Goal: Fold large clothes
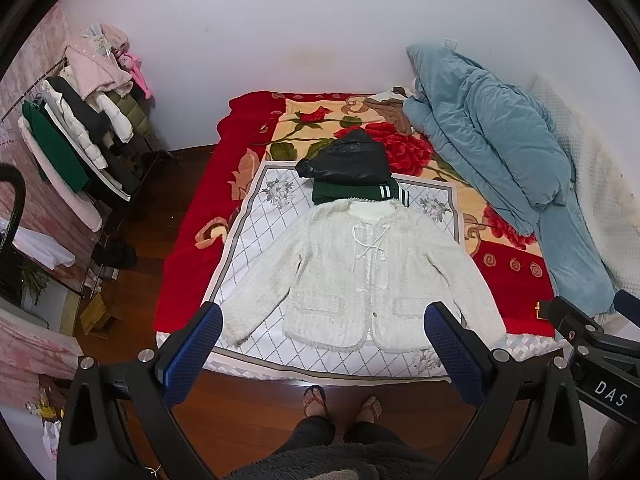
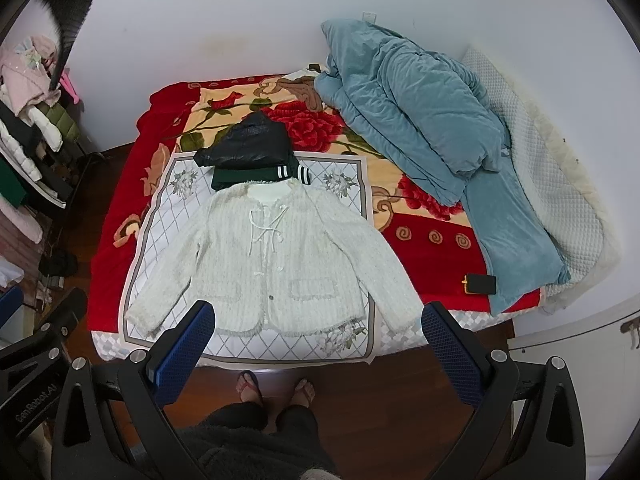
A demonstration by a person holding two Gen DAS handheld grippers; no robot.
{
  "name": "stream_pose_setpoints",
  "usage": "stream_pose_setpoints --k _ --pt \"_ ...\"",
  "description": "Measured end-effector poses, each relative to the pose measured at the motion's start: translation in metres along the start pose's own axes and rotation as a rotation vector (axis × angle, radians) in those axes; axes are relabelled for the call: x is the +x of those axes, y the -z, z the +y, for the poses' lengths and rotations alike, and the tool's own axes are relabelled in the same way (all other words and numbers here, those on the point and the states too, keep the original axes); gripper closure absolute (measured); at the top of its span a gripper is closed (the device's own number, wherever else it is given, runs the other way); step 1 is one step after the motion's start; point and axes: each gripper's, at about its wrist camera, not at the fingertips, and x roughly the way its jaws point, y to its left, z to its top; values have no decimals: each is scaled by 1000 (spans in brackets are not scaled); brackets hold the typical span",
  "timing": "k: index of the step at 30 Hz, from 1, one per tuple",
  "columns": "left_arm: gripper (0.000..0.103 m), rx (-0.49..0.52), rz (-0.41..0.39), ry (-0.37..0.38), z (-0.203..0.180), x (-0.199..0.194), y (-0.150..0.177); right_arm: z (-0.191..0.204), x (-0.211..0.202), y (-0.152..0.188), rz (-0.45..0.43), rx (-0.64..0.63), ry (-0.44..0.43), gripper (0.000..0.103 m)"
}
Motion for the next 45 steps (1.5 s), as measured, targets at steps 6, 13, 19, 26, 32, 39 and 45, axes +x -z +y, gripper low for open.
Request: stream_pose_setpoints --k 6,13,19,26,32,39,45 --pt "0 -3 -4 2 -2 -1 0 0 -2 -1 -4 -1 2 0" --pt "0 -3 -5 5 -1 -1 -2 0 -3 -1 -5 -3 2 0" --pt "0 -4 -3 7 -1 -2 -1 0 -9 -6 -5 -9 -1 0" --pt "0 -2 -6 5 -1 -2 -1 -1 -8 -4 -8 -10 0 0" --pt "0 -4 -6 9 2 -6 -5 -2 -10 -8 -12 -12 1 0" --pt "0 -1 -8 7 3 -7 -5 -3 -15 -11 -18 -19 3 0" --pt "0 -4 -11 8 4 -9 -8 -1 -14 -9 -17 -18 4 0"
